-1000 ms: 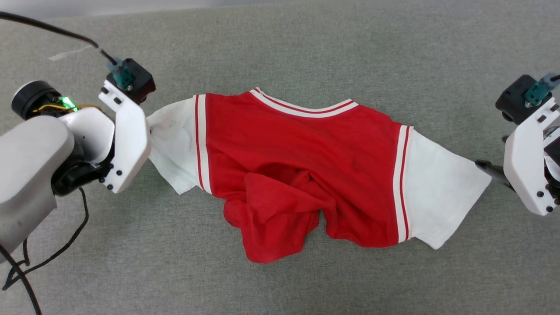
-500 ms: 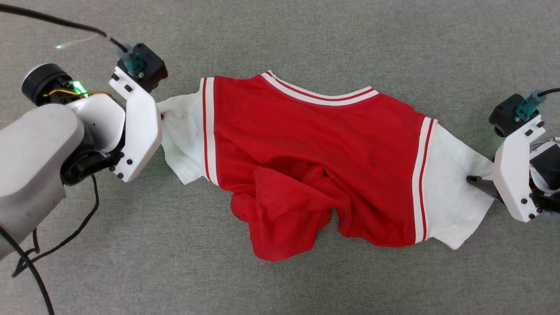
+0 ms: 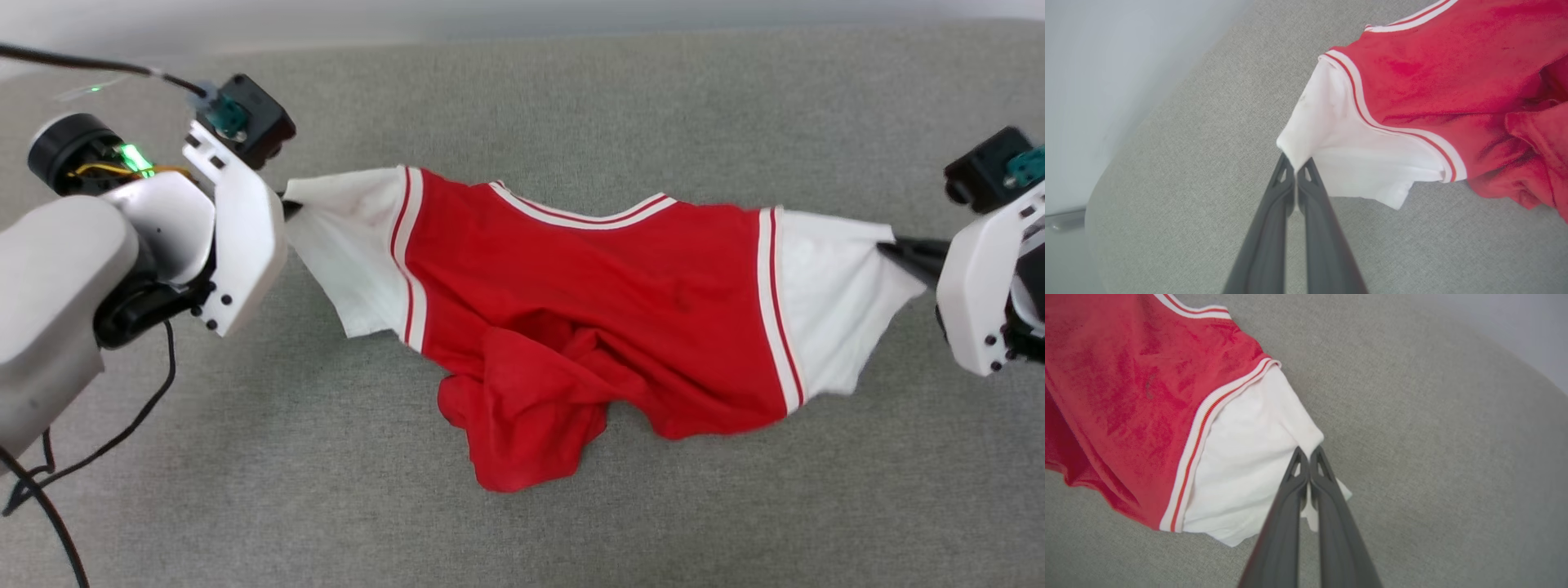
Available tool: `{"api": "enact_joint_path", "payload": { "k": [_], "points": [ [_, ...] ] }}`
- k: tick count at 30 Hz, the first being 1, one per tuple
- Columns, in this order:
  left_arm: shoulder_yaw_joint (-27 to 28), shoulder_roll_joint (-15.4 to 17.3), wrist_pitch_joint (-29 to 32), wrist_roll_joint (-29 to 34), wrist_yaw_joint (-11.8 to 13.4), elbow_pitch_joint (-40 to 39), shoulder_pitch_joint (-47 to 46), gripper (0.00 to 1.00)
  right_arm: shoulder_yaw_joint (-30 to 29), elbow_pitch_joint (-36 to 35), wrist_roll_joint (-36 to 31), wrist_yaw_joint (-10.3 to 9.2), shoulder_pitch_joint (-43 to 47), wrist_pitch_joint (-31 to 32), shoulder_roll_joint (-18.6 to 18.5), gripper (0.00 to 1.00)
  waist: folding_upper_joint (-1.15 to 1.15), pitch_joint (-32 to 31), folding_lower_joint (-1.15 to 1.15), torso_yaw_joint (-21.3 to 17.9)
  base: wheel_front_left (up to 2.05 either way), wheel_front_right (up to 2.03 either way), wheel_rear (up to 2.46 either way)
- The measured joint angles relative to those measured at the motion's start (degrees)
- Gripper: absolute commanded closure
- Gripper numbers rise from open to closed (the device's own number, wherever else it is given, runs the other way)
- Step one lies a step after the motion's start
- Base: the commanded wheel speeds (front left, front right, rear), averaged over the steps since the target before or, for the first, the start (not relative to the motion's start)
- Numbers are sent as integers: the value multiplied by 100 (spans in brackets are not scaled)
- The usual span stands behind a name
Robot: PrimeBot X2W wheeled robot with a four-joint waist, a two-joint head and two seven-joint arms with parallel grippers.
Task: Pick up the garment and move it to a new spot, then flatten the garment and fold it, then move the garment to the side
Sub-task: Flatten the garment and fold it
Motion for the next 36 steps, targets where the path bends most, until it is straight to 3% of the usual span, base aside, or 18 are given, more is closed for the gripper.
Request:
{"api": "enact_joint_path", "payload": {
  "k": [9, 18, 25, 36],
  "points": [
    [320, 387, -430, 137, 48, -535, -266, 100, -134, -89, -133, 0, -656, -936, -149, 100, 0, -458, 0, -62, 0, 0, 0],
    [708, 424, -744, 411, 203, -742, -905, 100, -592, 78, -472, 0, -1557, -1274, -74, 100, 0, -491, 0, -89, 0, 0, 0],
    [1005, 193, -938, 714, 318, -487, -1640, 100, -947, 502, -943, 1, -2484, -1216, 409, 100, 0, -177, 0, -93, 0, 0, 0],
    [1422, -474, -1550, 1274, 303, 498, -3136, 100, -1405, 1533, -2025, 1, -4362, -1384, 1051, 100, 0, 650, 0, -4, 0, 0, 0]
  ]
}}
